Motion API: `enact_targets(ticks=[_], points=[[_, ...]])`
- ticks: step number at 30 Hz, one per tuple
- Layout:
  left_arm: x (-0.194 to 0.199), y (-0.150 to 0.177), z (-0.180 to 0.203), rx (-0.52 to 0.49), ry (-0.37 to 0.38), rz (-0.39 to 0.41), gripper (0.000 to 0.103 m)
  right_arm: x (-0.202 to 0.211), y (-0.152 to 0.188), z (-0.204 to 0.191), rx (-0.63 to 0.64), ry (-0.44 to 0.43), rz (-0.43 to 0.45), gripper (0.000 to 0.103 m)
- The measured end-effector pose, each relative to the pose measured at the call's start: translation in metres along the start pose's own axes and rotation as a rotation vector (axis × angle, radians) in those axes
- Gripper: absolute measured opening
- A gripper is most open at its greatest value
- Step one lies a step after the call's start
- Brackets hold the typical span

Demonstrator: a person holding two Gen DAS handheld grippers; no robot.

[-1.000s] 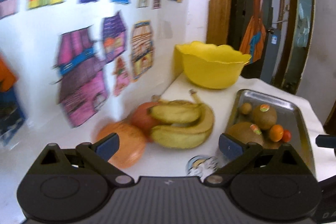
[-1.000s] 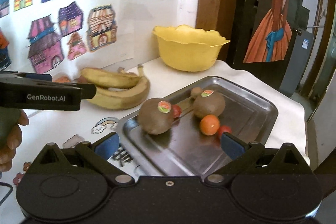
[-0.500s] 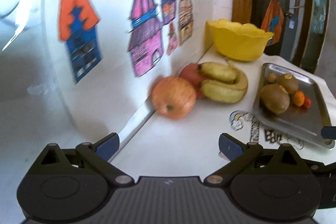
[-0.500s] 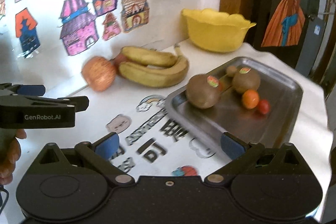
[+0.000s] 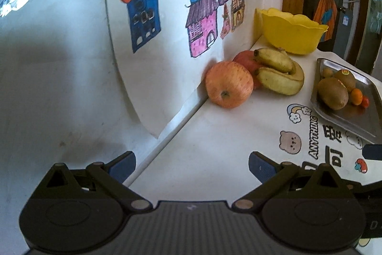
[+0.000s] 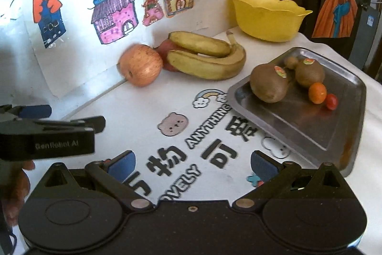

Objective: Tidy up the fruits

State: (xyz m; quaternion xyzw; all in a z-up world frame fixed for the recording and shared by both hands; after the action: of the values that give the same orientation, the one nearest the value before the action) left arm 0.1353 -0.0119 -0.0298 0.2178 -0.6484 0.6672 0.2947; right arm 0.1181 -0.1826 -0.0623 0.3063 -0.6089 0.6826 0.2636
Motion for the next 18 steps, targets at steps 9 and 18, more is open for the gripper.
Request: enact_targets(ticks=[9, 18], points=[[-0.002, 0.001, -0.001, 0.012, -0.015, -0.006, 0.102, -0.005, -0.005, -0.002, 0.042, 0.029, 0.011, 0.102], [-0.008, 0.003, 0.0, 0.062, -0.066, -0.024, 0.102, -0.012, -0.014, 0.016, 0.062, 0.071, 0.027, 0.102]])
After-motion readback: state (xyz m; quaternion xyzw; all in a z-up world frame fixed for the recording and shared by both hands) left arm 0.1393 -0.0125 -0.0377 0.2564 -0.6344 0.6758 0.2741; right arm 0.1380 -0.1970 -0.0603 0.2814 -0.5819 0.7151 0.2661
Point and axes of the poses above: each gripper's, at about its wrist camera, not at the fingertips, and x roughly against the way its jaws point, z to its right, y to its underside, the point moved 4 cm from there along -x, roughly the way its jaws point, and after that the axes turned 10 degrees about y, right-handed, at the moved point
